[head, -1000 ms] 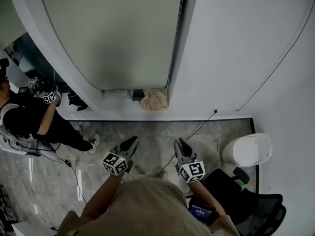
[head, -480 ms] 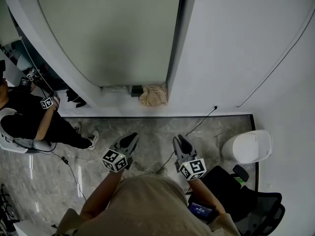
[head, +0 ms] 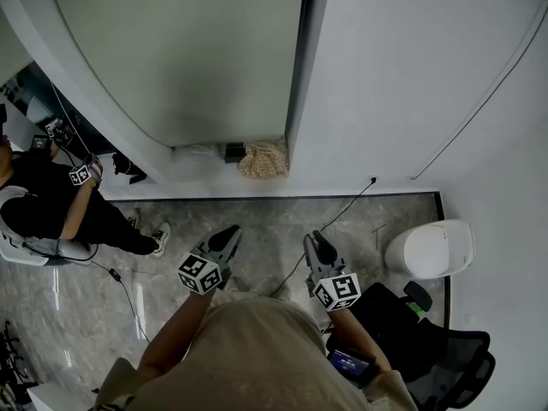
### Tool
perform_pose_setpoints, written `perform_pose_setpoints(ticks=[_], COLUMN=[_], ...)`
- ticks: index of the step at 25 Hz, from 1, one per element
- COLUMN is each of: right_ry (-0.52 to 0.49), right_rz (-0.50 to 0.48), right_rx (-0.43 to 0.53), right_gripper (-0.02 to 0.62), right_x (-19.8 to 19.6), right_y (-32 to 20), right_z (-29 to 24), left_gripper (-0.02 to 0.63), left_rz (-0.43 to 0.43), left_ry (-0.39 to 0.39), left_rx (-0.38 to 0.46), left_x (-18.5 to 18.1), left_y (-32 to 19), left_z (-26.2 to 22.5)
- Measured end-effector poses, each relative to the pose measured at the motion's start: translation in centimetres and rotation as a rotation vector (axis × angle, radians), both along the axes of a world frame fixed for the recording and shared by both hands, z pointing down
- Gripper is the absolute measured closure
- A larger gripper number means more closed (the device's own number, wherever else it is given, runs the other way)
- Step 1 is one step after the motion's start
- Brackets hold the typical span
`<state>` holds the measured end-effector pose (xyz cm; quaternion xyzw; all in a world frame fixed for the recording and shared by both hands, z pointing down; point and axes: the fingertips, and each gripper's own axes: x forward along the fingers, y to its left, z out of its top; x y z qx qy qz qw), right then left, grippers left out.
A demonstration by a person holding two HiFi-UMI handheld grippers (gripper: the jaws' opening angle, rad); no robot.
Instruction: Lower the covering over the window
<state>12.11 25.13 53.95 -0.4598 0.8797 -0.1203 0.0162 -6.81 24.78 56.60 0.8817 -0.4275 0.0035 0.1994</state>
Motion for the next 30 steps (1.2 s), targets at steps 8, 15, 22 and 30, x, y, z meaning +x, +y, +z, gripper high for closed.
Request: perform_pose_setpoints(ticks=[8, 15, 22, 30], right_ry=[-0.014, -0.020, -0.013, -0.015], right_rz=[-0.006, -0.021, -0.053, -0.077], right_rx=[0.012, 0.001, -0.002, -0.001], right_gripper=[0.523, 0.523, 0.523, 0.523], right_x=[2.7, 6.5, 8.6, 8.4], right_y=[1.2, 3.7, 5.6, 6.6], right_z=[-0.1, 0.4, 1.3, 1.5], left_gripper=[0.566, 0.566, 0.566, 0.566], left_rz=[-0.022, -0.056, -0.083, -0.111], left_ry=[-0.011, -0.004, 0.014, 0.013], left_rx=[-0.009, -0.016, -0.034, -0.049], left_x=[2.0, 5.2, 7.9, 7.6], left_y=[1.1, 3.3, 5.7, 7.3], left_z=[0.5, 1.3, 2.8, 3.3])
